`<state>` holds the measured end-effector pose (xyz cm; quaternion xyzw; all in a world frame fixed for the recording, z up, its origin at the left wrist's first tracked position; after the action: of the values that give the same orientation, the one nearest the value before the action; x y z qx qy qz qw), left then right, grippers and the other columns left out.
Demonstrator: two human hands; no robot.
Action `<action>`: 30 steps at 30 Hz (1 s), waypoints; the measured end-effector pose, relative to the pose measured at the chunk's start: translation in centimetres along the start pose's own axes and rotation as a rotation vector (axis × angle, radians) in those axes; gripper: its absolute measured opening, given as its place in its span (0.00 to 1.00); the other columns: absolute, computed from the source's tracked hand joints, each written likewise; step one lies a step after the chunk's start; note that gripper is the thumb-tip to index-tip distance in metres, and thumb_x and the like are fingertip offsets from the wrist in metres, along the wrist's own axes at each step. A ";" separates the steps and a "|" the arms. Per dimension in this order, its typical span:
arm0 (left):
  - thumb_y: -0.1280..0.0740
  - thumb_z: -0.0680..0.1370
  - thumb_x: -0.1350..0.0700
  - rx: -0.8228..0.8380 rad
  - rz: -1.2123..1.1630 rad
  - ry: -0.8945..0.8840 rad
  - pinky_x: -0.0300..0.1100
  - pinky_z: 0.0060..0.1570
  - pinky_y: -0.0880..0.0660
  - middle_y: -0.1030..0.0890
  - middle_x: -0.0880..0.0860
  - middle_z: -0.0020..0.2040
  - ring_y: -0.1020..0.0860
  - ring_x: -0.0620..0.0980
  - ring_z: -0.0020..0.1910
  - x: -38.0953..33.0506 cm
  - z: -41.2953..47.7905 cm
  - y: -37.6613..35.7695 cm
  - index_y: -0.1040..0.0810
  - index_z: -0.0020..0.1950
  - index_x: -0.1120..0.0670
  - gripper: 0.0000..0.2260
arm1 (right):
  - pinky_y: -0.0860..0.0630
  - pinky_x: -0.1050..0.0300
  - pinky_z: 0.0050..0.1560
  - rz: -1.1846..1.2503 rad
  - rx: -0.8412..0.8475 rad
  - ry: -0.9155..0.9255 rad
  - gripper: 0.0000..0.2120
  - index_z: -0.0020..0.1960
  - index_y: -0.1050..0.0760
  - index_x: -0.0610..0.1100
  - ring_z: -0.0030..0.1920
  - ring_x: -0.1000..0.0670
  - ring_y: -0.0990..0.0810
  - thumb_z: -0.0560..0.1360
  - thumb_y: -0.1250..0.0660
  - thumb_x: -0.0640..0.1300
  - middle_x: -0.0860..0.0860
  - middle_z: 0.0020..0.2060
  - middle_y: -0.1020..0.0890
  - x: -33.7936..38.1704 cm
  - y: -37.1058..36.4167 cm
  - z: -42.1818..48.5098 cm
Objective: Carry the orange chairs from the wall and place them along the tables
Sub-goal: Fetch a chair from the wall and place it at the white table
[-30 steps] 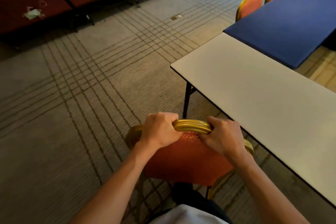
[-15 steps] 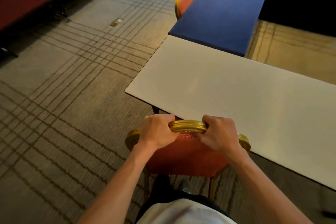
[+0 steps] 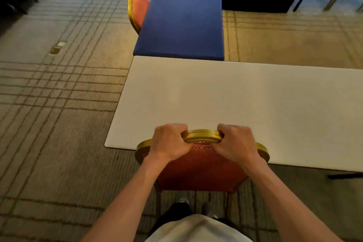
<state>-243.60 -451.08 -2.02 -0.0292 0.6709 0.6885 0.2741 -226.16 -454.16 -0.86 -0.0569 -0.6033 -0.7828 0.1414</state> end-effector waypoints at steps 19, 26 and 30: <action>0.30 0.65 0.45 -0.004 0.028 -0.136 0.40 0.30 0.39 0.29 0.47 0.27 0.28 0.52 0.28 1.8 1.8 -2.5 0.37 0.31 0.49 0.17 | 0.36 0.59 0.24 -0.069 -0.090 -0.107 0.12 0.31 0.29 0.46 0.24 0.47 0.25 0.65 0.32 0.53 0.52 0.24 0.25 -0.3 -3.2 -0.7; 0.34 0.67 0.42 -0.004 0.029 -0.087 0.41 0.30 0.38 0.29 0.46 0.29 0.30 0.50 0.29 2.0 -0.4 -2.9 0.33 0.33 0.50 0.14 | 0.38 0.59 0.24 -0.088 -0.162 -0.108 0.14 0.30 0.29 0.47 0.23 0.48 0.27 0.68 0.34 0.55 0.52 0.24 0.26 0.6 -2.6 -3.1; 0.31 0.66 0.43 0.035 0.043 -0.084 0.41 0.32 0.38 0.26 0.45 0.31 0.27 0.50 0.31 1.9 -4.9 -3.4 0.31 0.35 0.49 0.13 | 0.38 0.58 0.25 -0.089 -0.152 -0.079 0.14 0.31 0.29 0.47 0.24 0.48 0.26 0.68 0.36 0.55 0.53 0.25 0.25 2.5 -2.5 -7.3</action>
<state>-245.34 -455.22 -6.36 0.0190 0.6711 0.6830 0.2877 -228.65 -460.98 -4.51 -0.0714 -0.5493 -0.8289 0.0775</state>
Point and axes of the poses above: each hand's wrist, its own z-axis towards the middle knuckle, its own y-axis out of the back of the hand, x = y × z, the point moved 10 cm from there along z, towards the middle knuckle
